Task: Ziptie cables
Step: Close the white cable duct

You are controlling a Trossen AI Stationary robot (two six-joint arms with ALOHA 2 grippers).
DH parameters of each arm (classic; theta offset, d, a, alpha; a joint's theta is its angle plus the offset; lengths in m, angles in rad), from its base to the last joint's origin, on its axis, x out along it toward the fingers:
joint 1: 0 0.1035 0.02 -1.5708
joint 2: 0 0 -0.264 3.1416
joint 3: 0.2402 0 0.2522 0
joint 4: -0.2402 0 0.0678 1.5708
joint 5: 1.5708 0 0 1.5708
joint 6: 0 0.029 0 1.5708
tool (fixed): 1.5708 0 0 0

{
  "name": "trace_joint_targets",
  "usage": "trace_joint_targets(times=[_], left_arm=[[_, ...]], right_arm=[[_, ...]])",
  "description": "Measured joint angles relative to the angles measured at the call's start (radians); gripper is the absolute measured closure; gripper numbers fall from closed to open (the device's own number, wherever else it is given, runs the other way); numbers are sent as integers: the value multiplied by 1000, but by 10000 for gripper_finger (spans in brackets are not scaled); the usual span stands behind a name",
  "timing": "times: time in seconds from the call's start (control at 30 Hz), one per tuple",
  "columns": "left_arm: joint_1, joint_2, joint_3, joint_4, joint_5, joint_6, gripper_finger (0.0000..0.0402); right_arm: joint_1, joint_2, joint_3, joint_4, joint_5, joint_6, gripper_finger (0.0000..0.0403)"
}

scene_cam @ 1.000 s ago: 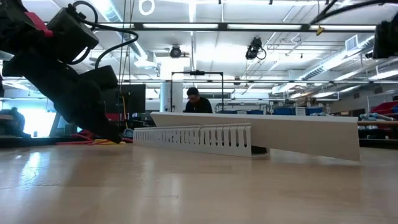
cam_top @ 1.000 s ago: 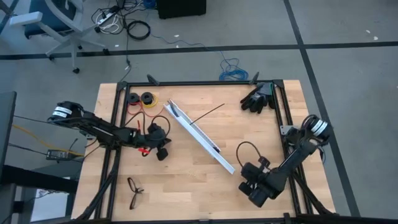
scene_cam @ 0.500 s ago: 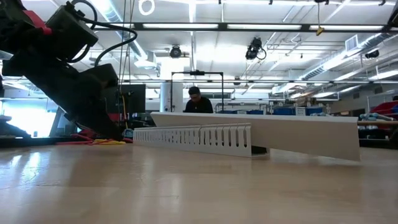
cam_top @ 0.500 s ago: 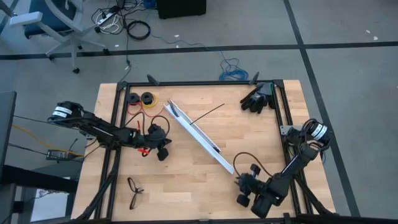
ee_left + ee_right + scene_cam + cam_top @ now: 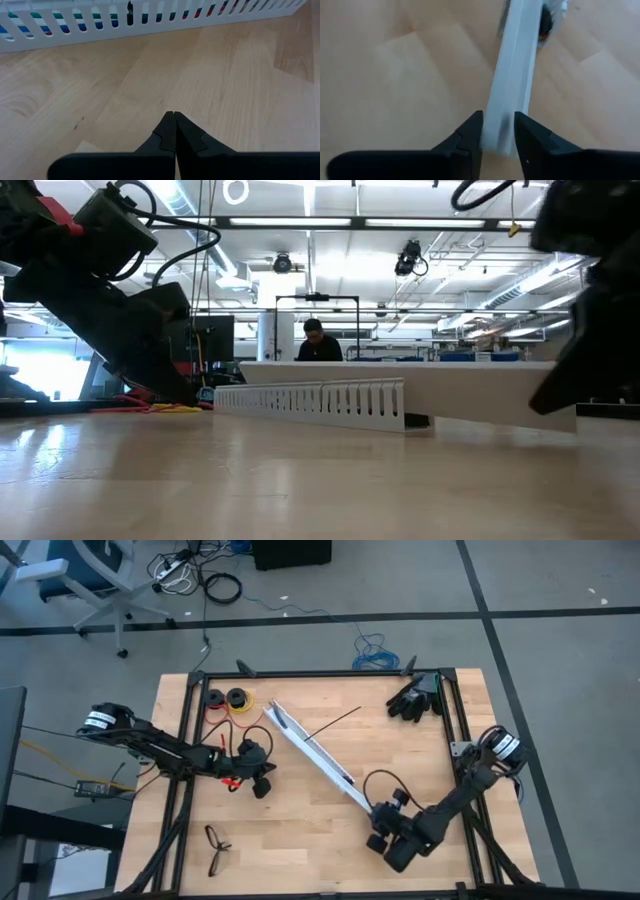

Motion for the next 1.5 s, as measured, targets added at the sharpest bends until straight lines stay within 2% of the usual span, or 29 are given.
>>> trace_joint_targets(times=[0.17, 0.47, 0.6, 0.83, 0.93, 1.23, 1.4, 1.5], left_arm=[[0, 0, 0, -1, 0, 0, 400], [0, 0, 0, -21, 0, 6, 400], [0, 0, 0, -21, 0, 7, 400], [0, 0, 0, -21, 0, 7, 400], [0, 0, 0, -22, 0, 8, 400], [0, 0, 0, -24, 0, 24, 400], [0, 0, 0, -23, 0, 24, 400], [0, 0, 0, -21, 0, 23, 400]], right_arm=[[-22, 0, 0, 14, 20, -4, 388], [70, -9, -1, 13, 213, 146, 397], [112, -42, -1, -70, 225, 320, 398], [188, -86, -1, -331, 116, 824, 399], [224, -96, -1, -305, 88, 846, 399], [299, -148, -1, -221, 98, 847, 399], [277, -149, -24, -224, -33, 847, 398], [264, -149, -54, -223, -56, 846, 396]])
